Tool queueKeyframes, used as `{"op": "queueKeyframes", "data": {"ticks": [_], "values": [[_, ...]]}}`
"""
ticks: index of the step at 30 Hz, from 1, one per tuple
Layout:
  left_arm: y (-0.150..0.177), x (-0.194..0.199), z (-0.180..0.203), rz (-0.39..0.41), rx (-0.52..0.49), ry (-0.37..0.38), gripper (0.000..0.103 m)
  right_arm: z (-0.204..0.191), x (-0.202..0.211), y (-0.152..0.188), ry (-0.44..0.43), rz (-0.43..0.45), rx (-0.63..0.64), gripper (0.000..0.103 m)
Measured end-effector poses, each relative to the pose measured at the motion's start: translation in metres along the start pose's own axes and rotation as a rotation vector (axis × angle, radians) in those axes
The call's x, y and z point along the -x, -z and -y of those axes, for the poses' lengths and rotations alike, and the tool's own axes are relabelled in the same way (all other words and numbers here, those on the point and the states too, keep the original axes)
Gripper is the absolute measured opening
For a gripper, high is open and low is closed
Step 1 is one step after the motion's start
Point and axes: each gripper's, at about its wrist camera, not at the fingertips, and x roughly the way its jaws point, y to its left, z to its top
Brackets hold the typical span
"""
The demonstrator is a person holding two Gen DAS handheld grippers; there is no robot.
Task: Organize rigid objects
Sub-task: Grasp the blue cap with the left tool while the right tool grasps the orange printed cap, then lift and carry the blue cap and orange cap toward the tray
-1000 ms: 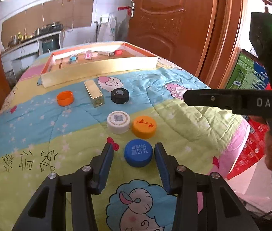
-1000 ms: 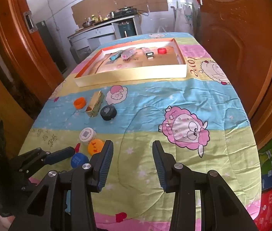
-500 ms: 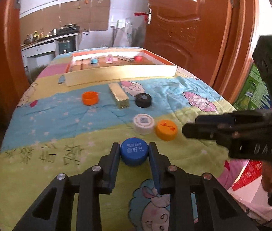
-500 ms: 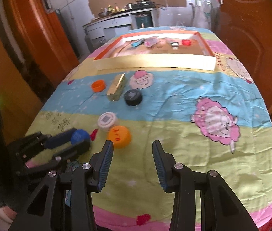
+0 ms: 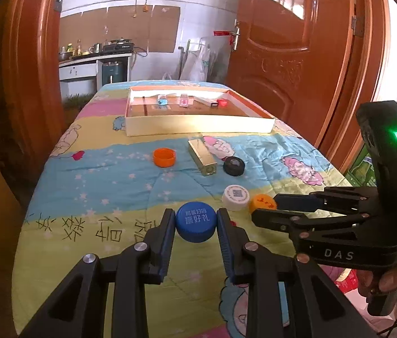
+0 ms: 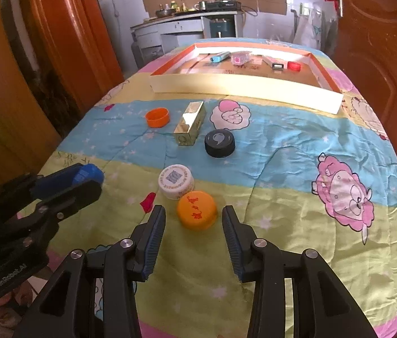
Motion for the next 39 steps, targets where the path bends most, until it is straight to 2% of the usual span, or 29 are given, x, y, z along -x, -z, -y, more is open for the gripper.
{"op": "queueKeyframes", "data": {"ticks": [1,6,15,23,32,36,39], "values": [[0.000,-0.001,-0.002,-0.002,0.007,-0.003,0.031,0.000,-0.001,-0.001,0.005,-0.001,-0.003,0.031],[0.003,-0.002,-0.013,-0.012,0.045,-0.005,0.031,-0.003,-0.003,-0.002,0.026,-0.007,0.008,0.031],[0.003,0.002,-0.013,-0.004,0.043,-0.003,0.031,-0.008,-0.002,-0.001,0.032,-0.005,0.023,0.031],[0.003,0.006,-0.013,0.000,0.044,0.004,0.031,-0.021,-0.007,0.001,0.104,-0.003,0.117,0.032],[0.000,0.007,-0.012,0.002,0.036,0.001,0.031,-0.017,-0.007,-0.002,0.089,-0.010,0.080,0.030],[-0.003,0.007,-0.011,-0.003,0.035,-0.011,0.031,-0.014,0.000,-0.001,0.078,0.010,0.041,0.030],[-0.008,0.007,-0.010,-0.001,0.037,-0.027,0.031,-0.014,0.011,-0.003,0.106,0.053,0.029,0.030]]}}
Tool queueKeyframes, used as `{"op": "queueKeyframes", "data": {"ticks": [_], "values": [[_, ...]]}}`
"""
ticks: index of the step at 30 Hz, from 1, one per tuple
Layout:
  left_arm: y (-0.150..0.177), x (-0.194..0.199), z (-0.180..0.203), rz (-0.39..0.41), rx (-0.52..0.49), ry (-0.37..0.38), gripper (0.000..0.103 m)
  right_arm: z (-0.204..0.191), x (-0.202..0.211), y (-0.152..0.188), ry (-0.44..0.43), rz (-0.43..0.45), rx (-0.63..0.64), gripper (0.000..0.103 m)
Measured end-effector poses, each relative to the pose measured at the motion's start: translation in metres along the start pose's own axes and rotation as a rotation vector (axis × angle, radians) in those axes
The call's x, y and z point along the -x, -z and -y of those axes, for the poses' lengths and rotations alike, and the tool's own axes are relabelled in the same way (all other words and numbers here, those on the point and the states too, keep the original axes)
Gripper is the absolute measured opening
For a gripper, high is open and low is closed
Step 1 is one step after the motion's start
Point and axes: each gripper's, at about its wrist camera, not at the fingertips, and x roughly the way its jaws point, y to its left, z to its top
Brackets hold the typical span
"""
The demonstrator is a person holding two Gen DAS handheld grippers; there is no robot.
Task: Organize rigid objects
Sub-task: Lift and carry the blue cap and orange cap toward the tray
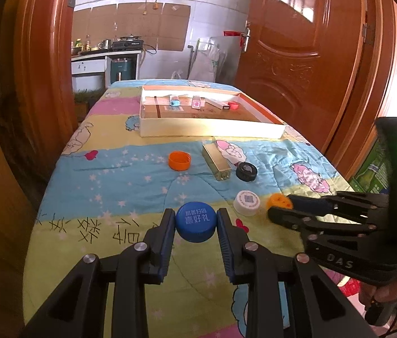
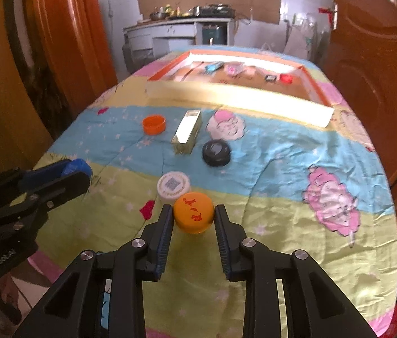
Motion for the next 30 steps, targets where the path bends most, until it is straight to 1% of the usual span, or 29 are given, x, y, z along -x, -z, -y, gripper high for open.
{"op": "queueKeyframes", "data": {"ticks": [5,9,19,26,30], "values": [[-0.011,-0.002,0.002,0.007,0.013,-0.042,0.031,0.003,0.020,-0.006,0.087,0.081,-0.023,0.030],[-0.020,-0.003,0.006,0.014,0.017,-0.078,0.031,0.011,0.031,-0.008,0.115,0.121,-0.065,0.030],[-0.045,-0.007,0.023,0.041,0.010,-0.108,0.031,0.030,0.045,-0.014,0.108,0.161,-0.131,0.030],[-0.065,-0.006,0.036,0.072,-0.015,-0.114,0.031,0.040,0.052,-0.021,0.094,0.191,-0.151,0.030],[-0.079,-0.007,0.038,0.084,-0.012,-0.104,0.031,0.043,0.055,-0.026,0.082,0.204,-0.154,0.030]]}}
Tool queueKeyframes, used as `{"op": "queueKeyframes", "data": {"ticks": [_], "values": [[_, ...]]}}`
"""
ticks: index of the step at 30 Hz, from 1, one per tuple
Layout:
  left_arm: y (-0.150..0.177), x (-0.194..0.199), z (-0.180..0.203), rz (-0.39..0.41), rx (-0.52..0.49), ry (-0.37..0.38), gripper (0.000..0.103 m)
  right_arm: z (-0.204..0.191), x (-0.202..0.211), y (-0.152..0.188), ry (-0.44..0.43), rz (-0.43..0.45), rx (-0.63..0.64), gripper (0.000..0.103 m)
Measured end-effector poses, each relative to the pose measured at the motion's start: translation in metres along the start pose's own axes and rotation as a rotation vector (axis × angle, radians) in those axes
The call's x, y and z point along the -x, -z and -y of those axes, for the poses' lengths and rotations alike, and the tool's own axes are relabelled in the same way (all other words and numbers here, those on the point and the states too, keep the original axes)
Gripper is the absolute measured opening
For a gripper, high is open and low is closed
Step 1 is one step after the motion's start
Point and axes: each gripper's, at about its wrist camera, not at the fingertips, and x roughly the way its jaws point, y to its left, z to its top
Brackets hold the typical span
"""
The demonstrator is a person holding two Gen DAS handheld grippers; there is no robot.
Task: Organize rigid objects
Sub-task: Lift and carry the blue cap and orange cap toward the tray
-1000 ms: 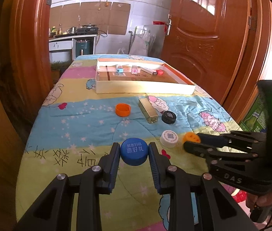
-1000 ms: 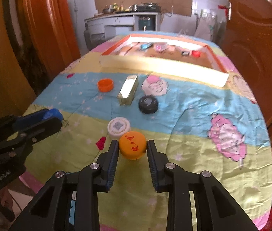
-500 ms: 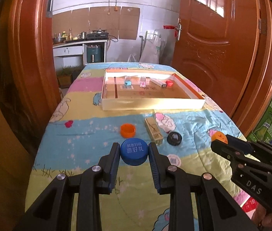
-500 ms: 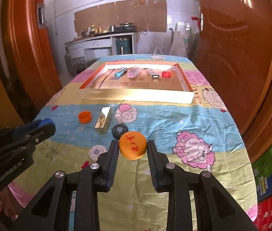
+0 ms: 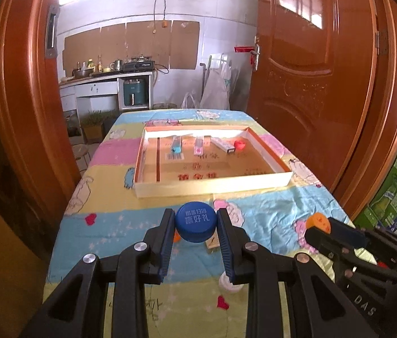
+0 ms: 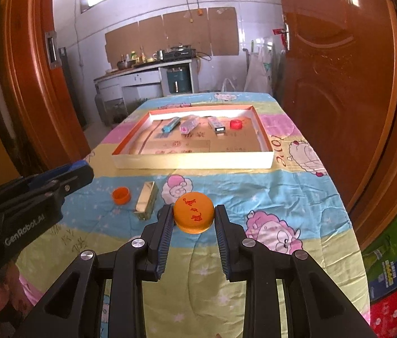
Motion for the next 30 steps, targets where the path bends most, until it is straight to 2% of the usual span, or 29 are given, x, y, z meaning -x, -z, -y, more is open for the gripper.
{"op": "queueKeyframes", "data": {"ticks": [11,24,30], "values": [[-0.022,-0.014,-0.003,0.007,0.022,0.019,0.031,0.008,-0.009,-0.014,-0.014,-0.007,-0.015,0.030],[-0.026,-0.037,-0.001,-0.036,0.040,0.082,0.031,0.011,-0.023,-0.021,0.004,-0.042,-0.021,0.030],[-0.029,-0.039,0.000,-0.036,0.033,0.079,0.031,0.015,-0.027,-0.022,0.000,-0.048,-0.033,0.030]]}}
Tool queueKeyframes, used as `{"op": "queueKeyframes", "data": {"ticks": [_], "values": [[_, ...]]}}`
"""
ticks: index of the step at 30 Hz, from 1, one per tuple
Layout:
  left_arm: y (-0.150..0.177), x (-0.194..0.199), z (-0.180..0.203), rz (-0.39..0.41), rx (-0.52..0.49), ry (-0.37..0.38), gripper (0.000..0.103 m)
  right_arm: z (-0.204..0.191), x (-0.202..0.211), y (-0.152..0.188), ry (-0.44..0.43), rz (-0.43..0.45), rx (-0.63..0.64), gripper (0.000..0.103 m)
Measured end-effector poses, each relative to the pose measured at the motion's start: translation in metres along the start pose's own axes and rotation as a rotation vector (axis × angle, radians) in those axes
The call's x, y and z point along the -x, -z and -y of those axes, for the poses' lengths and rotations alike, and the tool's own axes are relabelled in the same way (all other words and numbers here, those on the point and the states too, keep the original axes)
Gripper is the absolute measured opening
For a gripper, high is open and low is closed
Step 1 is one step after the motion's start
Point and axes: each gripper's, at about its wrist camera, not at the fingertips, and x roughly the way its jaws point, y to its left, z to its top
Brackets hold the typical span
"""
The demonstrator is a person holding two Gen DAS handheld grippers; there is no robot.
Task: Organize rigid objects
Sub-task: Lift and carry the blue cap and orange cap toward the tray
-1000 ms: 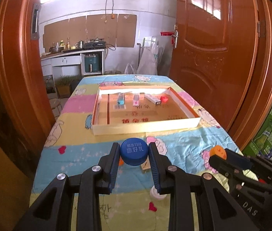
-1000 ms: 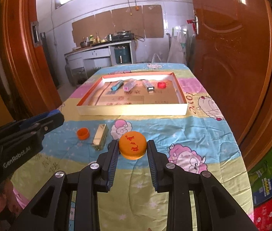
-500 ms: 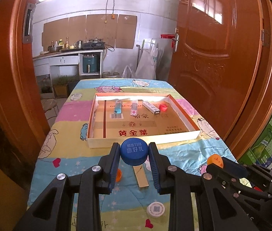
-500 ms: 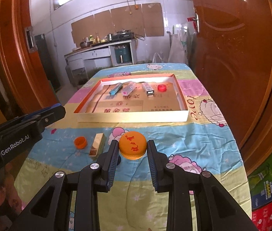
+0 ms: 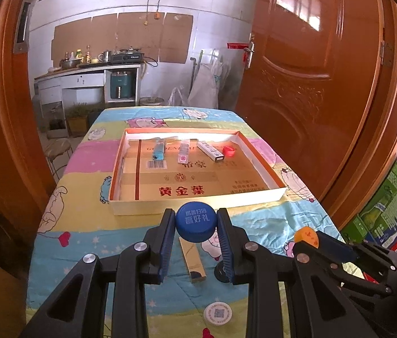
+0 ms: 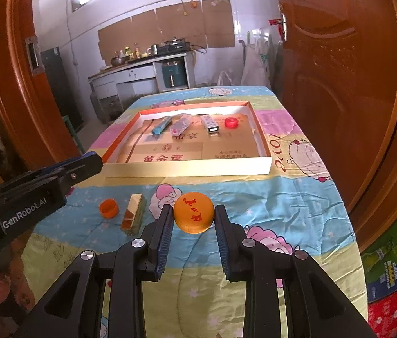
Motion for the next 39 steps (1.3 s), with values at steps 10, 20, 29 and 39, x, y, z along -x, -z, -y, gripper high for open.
{"op": "queueKeyframes", "data": {"ticks": [10,20,29,39], "values": [[-0.006,-0.004,-0.008,-0.006,0.013,-0.012,0.031,-0.008,-0.008,-0.010,-0.022,-0.004,0.025,0.030],[-0.008,-0.020,-0.010,-0.038,0.020,-0.009,0.031,-0.007,-0.018,-0.019,-0.021,-0.011,0.025,0.030],[-0.032,-0.033,-0.019,-0.038,0.021,-0.049,0.031,0.008,-0.027,-0.043,-0.027,0.006,0.010,0.030],[-0.051,-0.056,-0.032,-0.060,0.047,-0.067,0.031,0.016,-0.048,-0.070,-0.043,-0.003,0.013,0.030]]}}
